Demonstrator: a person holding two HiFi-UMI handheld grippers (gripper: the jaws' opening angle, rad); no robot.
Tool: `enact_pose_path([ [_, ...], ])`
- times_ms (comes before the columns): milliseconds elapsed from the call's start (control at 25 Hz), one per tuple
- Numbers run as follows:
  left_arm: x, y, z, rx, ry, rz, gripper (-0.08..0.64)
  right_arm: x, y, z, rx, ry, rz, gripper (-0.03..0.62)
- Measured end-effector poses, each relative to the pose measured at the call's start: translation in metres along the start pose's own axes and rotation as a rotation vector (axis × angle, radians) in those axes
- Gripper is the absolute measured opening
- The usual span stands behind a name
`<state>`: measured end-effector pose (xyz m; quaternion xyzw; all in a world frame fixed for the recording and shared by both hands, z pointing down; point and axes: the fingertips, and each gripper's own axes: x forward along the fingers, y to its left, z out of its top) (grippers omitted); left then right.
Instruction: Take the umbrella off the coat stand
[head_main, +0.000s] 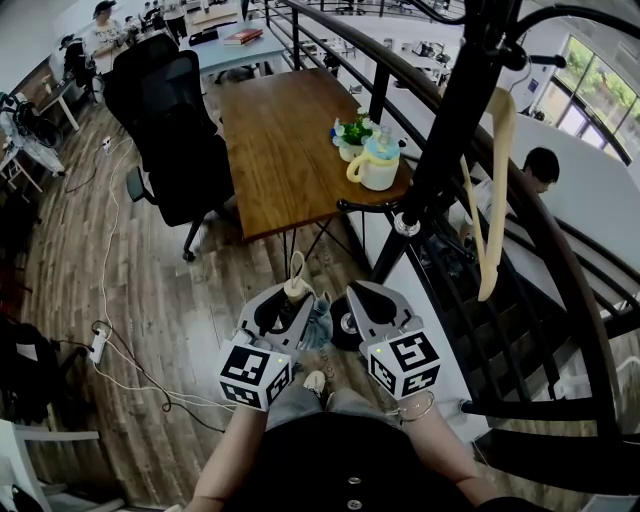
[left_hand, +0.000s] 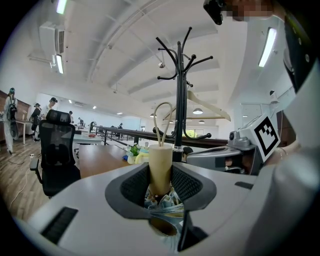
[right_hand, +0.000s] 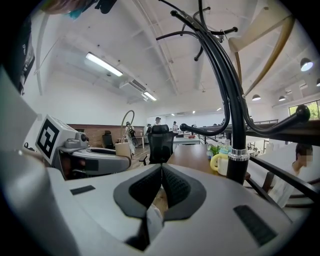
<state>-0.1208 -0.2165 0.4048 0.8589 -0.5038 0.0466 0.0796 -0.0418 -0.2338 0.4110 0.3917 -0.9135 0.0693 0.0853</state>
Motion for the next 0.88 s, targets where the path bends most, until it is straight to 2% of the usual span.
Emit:
enact_pose_path([
  [880,0.0035,-0.0041,-0.0012,-0.019,0.000,-0.022,0.143,0.0018,0.0025,-0.0073,0.011,0.018,0.017,0.028],
])
